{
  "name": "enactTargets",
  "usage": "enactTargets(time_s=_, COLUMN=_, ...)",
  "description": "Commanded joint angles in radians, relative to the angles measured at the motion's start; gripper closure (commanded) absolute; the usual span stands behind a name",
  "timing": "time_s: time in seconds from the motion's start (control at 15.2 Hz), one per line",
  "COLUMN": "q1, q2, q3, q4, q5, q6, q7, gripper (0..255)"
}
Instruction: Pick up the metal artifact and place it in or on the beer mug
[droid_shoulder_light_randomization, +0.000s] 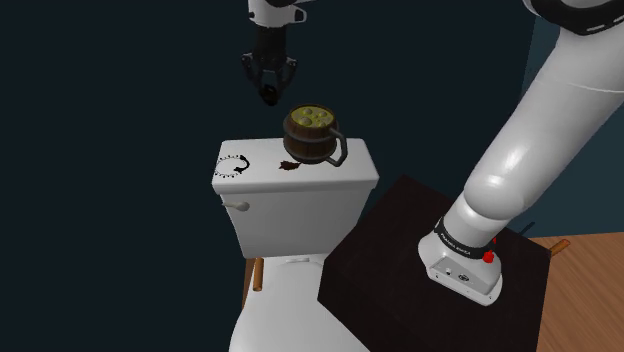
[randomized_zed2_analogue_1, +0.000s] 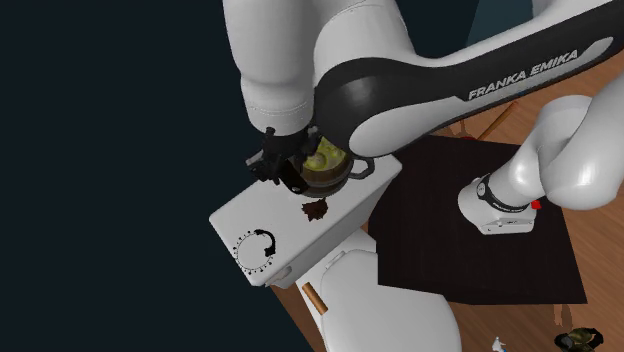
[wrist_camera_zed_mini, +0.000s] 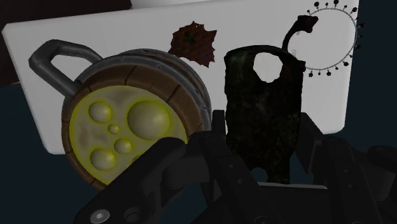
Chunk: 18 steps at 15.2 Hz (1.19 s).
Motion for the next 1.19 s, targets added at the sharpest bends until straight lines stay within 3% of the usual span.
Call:
enactTargets(time_s=0.0, q1=-0.024, q2=-0.058, q3=-0.019, q4=-0.069, q5=0.025, q6=0.013, q7=-0.052, gripper=255)
enactTargets(time_s=0.59, q1=-0.106, q2=-0.279, q3=-0.142, q4=-0.290, q5=0.085, q6=0.007, q7=-0.282, gripper=255)
enactTargets(time_s=1.12, q1=-0.104, q2=-0.262, q3=-0.138, q4=-0.369, q5=0.086, q6=0.101, q7=-0.286, gripper=255)
